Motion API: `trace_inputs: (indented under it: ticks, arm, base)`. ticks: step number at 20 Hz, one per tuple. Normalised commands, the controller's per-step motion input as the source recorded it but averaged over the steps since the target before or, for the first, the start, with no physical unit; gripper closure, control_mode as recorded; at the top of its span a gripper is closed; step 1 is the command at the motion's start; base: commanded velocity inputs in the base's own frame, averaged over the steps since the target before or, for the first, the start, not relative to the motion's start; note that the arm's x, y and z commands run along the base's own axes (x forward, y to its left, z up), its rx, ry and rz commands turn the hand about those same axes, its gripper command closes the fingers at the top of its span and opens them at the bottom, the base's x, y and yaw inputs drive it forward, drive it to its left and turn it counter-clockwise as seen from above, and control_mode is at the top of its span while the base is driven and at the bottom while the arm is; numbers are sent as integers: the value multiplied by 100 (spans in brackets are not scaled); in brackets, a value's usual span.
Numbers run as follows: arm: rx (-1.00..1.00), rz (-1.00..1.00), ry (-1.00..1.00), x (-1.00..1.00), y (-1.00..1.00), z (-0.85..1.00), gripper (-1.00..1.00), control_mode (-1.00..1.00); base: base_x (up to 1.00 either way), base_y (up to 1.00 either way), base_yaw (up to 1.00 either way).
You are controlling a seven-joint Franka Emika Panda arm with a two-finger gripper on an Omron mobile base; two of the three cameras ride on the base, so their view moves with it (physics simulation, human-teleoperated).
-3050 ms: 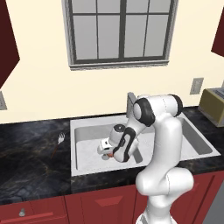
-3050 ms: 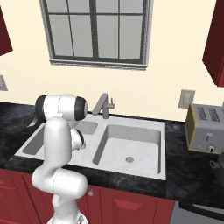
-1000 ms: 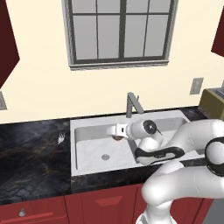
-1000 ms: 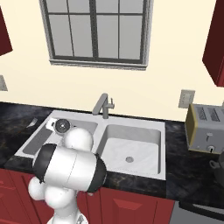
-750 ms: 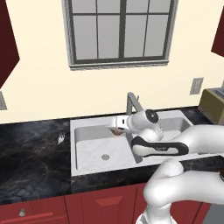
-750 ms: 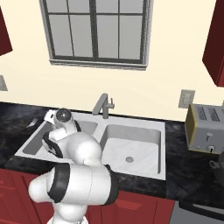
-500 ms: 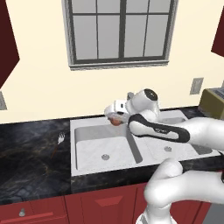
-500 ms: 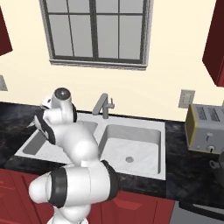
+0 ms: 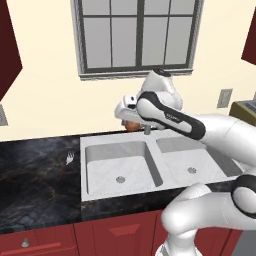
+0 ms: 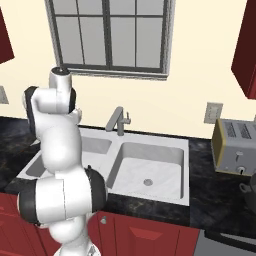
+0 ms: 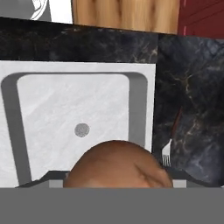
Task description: Turn on the sink faucet. Then move the onion from the counter to the sink. Turn off the sink. Move the vegetable from the sink to the pot next to the stove. Finally move the pot to the front left burner.
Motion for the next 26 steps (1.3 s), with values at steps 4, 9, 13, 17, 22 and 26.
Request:
trace_inputs:
  ticks: [4, 9, 13, 17, 22, 26]
  arm:
    - [-14, -1, 0, -75, 0, -18, 100, -100]
    - [-5, -3, -2, -82, -10, -17, 100, -100]
    - [0, -1, -1, -48, -25, -10, 100, -100]
    - [1, 0, 0, -25, -24, -2, 100, -100]
    - [0, 0, 0, -3, 0, 0, 100, -100]
    - [0, 0, 0, -8, 0, 0, 100, -100]
  base:
    - [0, 0, 0]
    - [0, 0, 0]
    - [0, 0, 0]
    - [0, 0, 0]
    - [0, 0, 0]
    - [0, 0, 0]
